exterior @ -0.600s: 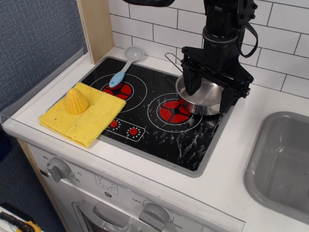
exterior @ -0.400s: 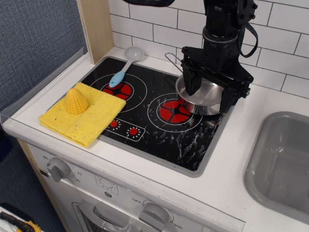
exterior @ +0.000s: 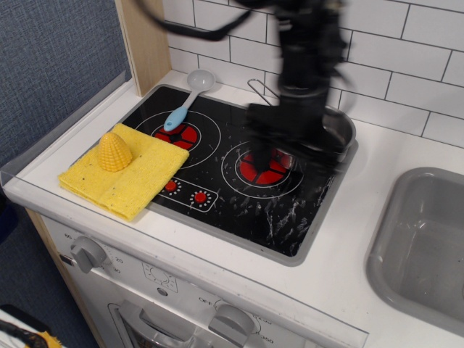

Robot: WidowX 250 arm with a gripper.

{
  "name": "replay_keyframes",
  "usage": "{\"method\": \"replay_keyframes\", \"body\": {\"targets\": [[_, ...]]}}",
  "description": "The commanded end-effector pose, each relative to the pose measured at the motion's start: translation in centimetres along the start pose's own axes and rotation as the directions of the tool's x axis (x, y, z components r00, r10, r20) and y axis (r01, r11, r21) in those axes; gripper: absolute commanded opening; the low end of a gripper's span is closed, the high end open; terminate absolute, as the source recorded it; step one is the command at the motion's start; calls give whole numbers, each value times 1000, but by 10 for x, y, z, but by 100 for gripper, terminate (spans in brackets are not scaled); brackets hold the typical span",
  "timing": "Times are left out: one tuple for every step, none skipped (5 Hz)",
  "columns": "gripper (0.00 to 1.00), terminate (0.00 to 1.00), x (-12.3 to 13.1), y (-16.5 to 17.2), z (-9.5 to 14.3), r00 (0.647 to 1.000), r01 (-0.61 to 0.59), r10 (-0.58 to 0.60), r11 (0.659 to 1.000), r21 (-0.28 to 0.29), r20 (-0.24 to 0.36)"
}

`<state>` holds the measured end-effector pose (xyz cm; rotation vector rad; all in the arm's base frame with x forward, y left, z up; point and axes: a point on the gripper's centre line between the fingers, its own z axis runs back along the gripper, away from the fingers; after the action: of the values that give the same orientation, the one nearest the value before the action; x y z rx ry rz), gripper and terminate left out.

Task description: Place the yellow corn between the ladle na dpot

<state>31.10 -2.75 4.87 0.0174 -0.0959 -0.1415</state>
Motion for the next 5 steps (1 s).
{"method": "replay_keyframes", "body": {"targets": [[100,0,-55,91,36,992,-44,42,999,14,122],[100,0,-82,137,35,997,-10,8,999,31,78],[100,0,-88,170,41,996,-55,52,998,40,66],[100,0,-81,190,36,994,-98,96,994,50,46],[100,0,-69,189,19,996,-86,85,995,55,10]]}}
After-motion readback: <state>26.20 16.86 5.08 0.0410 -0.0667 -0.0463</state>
